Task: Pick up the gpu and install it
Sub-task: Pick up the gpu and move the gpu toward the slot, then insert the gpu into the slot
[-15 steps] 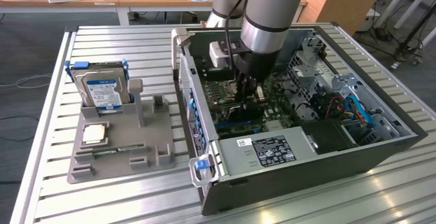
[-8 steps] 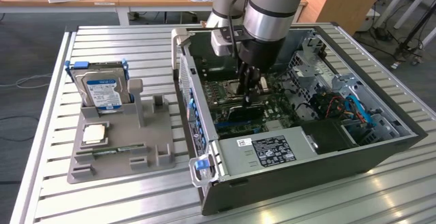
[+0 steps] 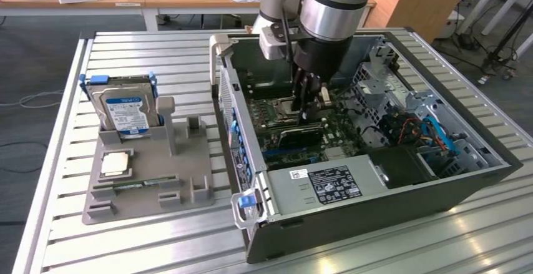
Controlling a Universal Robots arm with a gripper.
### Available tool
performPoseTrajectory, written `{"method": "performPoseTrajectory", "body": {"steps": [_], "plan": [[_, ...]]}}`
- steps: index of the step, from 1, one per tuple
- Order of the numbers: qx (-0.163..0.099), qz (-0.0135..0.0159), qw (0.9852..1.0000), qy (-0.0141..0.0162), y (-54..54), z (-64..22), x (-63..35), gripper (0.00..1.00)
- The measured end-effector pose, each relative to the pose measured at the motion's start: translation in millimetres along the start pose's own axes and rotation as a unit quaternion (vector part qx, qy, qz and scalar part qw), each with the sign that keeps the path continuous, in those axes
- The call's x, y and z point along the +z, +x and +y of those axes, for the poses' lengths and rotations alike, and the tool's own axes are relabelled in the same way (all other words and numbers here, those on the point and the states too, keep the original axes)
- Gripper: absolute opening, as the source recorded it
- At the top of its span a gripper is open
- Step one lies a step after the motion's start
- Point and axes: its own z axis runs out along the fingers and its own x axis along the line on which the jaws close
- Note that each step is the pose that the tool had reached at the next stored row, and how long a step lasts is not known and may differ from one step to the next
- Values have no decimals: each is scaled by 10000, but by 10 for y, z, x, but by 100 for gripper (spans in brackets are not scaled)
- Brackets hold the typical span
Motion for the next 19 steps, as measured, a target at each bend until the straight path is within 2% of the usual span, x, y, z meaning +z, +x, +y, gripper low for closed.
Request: {"method": "performPoseTrajectory", "body": {"steps": [14, 16, 17, 19], "plan": [[0, 1, 10000, 0, 0, 0, -1, 39], [0, 1, 10000, -1, 0, 0, -1, 26], [0, 1, 10000, 0, 0, 0, -1, 26], [0, 1, 10000, 0, 0, 0, -1, 15]]}}
